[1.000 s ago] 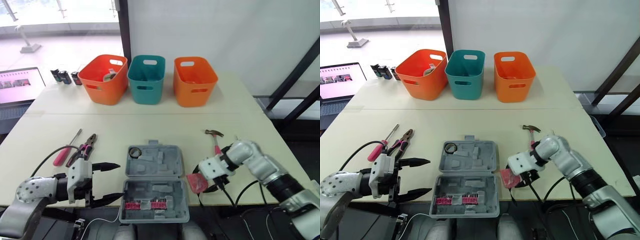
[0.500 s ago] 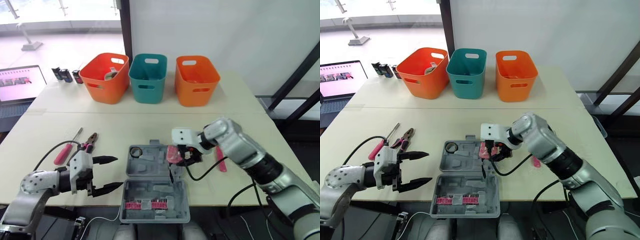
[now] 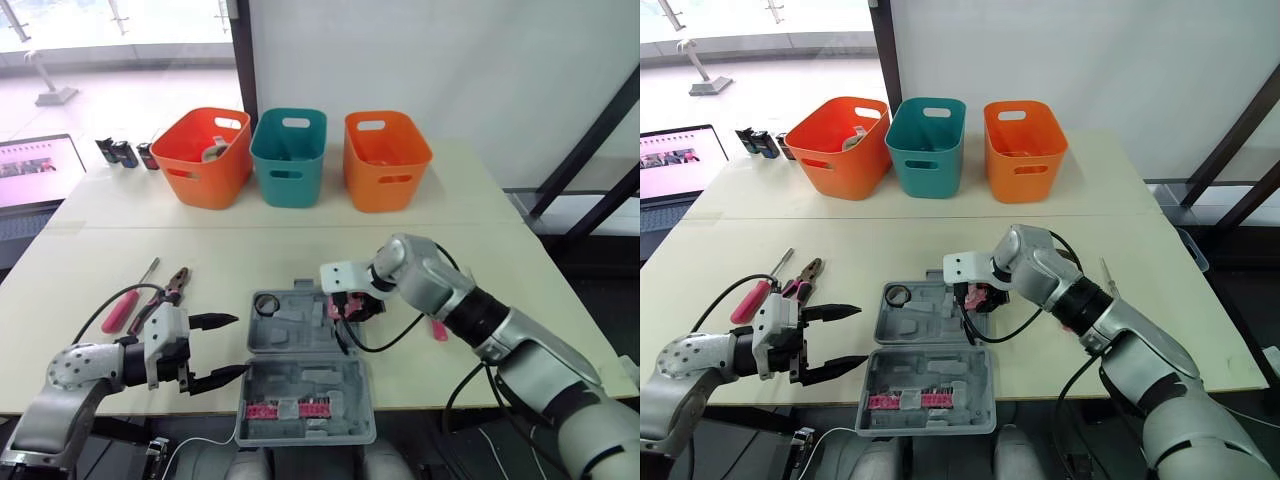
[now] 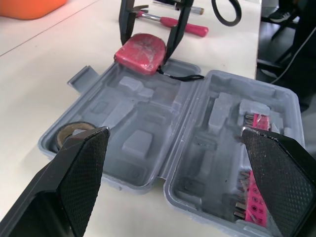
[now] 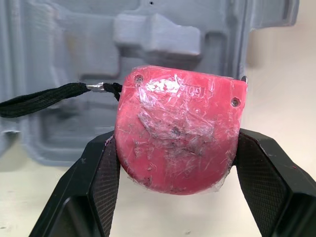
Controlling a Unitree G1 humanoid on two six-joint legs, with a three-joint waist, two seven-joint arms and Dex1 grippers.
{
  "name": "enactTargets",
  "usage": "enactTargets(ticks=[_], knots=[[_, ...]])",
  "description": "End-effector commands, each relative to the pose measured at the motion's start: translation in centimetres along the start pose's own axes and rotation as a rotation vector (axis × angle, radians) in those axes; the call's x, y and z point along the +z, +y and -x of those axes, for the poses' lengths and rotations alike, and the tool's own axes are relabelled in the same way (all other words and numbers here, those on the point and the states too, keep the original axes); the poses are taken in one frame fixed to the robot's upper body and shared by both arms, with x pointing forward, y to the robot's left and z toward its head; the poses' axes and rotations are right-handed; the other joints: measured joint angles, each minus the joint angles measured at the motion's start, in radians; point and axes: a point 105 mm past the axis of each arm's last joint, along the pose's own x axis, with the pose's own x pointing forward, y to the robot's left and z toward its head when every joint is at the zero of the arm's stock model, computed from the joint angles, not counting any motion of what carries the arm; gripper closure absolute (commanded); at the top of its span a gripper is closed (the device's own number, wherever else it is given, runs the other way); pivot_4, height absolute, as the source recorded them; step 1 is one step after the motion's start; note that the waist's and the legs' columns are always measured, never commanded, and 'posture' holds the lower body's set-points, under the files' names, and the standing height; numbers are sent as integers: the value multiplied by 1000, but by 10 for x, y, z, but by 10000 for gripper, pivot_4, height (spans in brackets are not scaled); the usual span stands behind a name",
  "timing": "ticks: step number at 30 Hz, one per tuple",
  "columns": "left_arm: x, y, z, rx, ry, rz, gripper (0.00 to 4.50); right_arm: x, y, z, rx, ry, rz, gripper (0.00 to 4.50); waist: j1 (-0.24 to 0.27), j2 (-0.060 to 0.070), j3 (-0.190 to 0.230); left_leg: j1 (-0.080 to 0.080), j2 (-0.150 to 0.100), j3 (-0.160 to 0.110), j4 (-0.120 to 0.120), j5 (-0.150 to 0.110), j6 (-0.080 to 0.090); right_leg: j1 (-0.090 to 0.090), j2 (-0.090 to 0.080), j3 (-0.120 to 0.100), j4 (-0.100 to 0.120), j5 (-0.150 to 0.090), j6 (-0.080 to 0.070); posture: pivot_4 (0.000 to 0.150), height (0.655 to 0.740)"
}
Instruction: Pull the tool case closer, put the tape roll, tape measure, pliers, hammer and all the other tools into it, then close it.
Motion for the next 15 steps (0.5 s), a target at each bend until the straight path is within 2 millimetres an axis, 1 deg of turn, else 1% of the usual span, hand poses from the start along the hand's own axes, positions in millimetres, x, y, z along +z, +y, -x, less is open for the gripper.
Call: enactTargets(ticks=[1, 7, 15], knots=[[7, -1, 1, 5, -12, -38, 0, 6, -7, 0, -19, 23, 64, 16319, 0, 0, 0, 0, 0, 0, 0, 0, 0, 0, 0, 0, 0, 0, 0, 1500, 7400], [8, -1, 1, 9, -16, -35, 0, 8, -9, -7, -21, 38, 96, 16319, 0, 0, 0, 0, 0, 0, 0, 0, 0, 0, 0, 0, 0, 0, 0, 1500, 7400], [9, -3, 0, 0, -17, -31, 0, 9, -12, -6, -23, 32, 102, 16319, -2, 0, 0, 1, 0, 0, 0, 0, 0, 0, 0, 0, 1, -1, -1, 1500, 7400]])
